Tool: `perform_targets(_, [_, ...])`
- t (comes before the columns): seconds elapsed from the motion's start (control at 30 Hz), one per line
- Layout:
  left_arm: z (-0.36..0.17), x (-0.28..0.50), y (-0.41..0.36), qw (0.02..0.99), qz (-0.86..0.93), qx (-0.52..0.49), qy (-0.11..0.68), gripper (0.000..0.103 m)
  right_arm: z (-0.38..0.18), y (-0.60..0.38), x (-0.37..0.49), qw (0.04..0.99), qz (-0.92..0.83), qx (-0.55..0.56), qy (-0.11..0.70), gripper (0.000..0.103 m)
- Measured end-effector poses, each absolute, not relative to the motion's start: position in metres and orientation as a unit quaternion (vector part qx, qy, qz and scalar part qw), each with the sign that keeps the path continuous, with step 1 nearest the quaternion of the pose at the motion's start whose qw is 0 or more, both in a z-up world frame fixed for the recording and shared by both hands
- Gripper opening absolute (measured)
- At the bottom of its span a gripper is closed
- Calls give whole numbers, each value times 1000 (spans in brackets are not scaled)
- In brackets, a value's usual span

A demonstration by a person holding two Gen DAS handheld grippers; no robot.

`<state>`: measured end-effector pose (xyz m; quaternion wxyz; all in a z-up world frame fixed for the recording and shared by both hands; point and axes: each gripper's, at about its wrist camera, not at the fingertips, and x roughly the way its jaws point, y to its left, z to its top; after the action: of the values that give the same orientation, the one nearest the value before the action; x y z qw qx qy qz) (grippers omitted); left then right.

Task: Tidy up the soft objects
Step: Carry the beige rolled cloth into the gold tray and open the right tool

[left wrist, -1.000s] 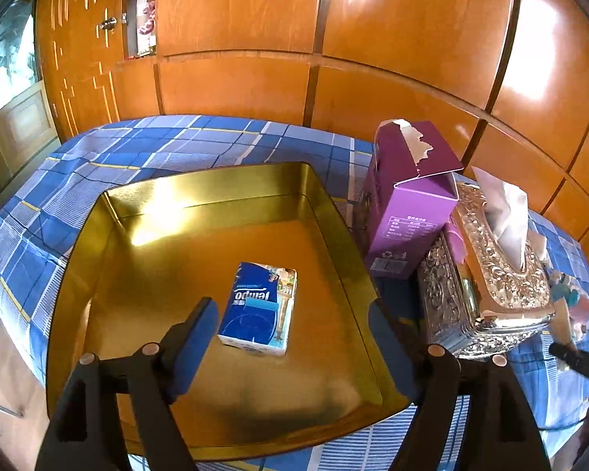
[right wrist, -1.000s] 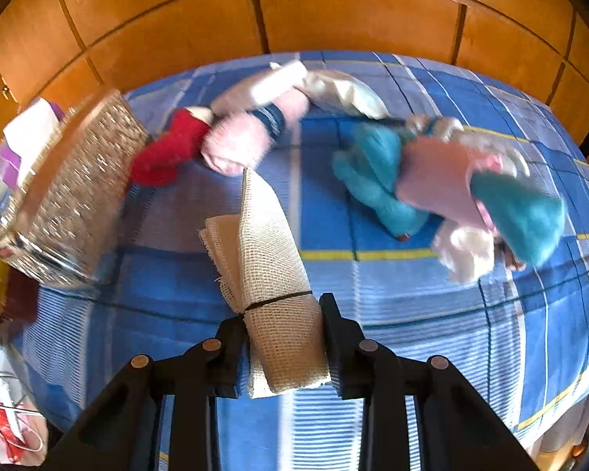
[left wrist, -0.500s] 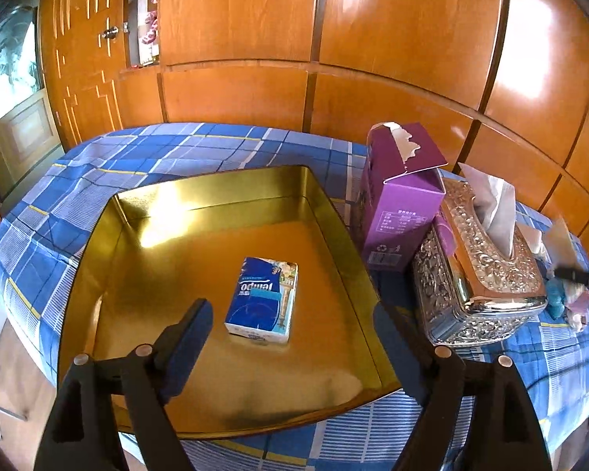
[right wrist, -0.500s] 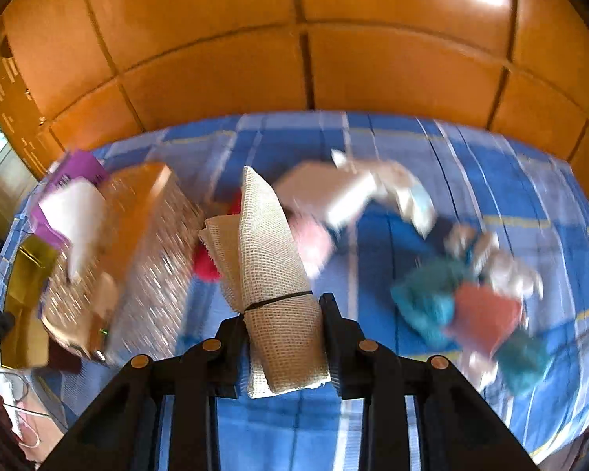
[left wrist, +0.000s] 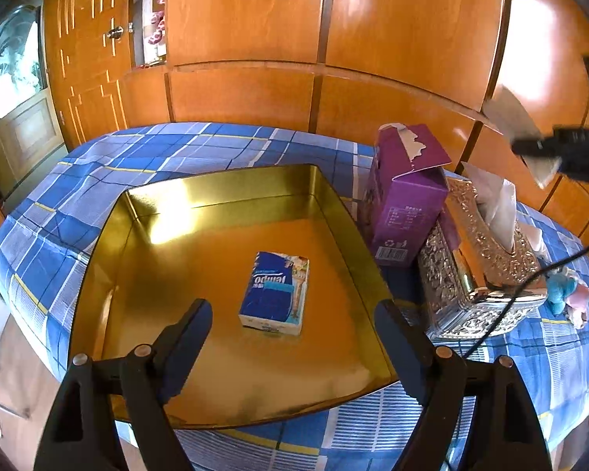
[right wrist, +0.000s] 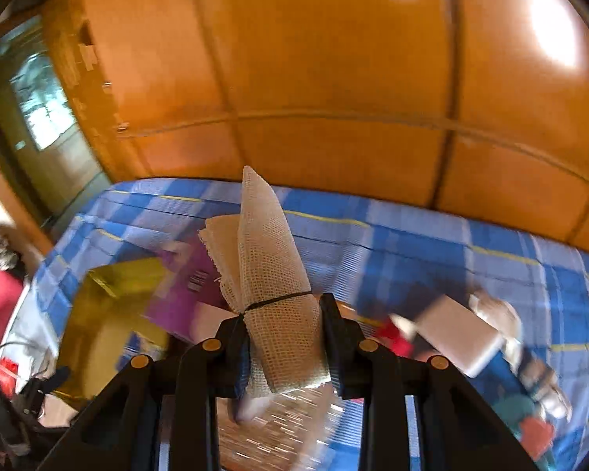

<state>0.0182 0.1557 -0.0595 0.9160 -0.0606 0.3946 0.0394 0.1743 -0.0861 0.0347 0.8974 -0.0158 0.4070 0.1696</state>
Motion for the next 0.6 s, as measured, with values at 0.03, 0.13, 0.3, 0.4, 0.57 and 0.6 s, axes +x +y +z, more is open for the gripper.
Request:
perform_targets(0.03, [-60,18,157,916,39,-61,395,85,36,-76,175,896,185,-17,404,30])
perform_targets(0.13, [-61,16,160,915,39,-63,396,85,41,-47,171,888,228,-25,397,30])
perform_targets(0.3, [-58,8,171,917,46,-75,390,85,38,5,157,869,299,-44,393,30])
perform_targets(0.4, [-58,3,182,916,54,-86,389,85,28,36,147,853,334,-61,397,30])
perform_targets(0.57, [-54,-11,200,918,76,-95,378,85,5,73,138,829,367,-80,414,30])
perform_targets(0.6, [-54,-12,203,917,79,-96,378,85,-1,83,137,823,372,-85,420,30])
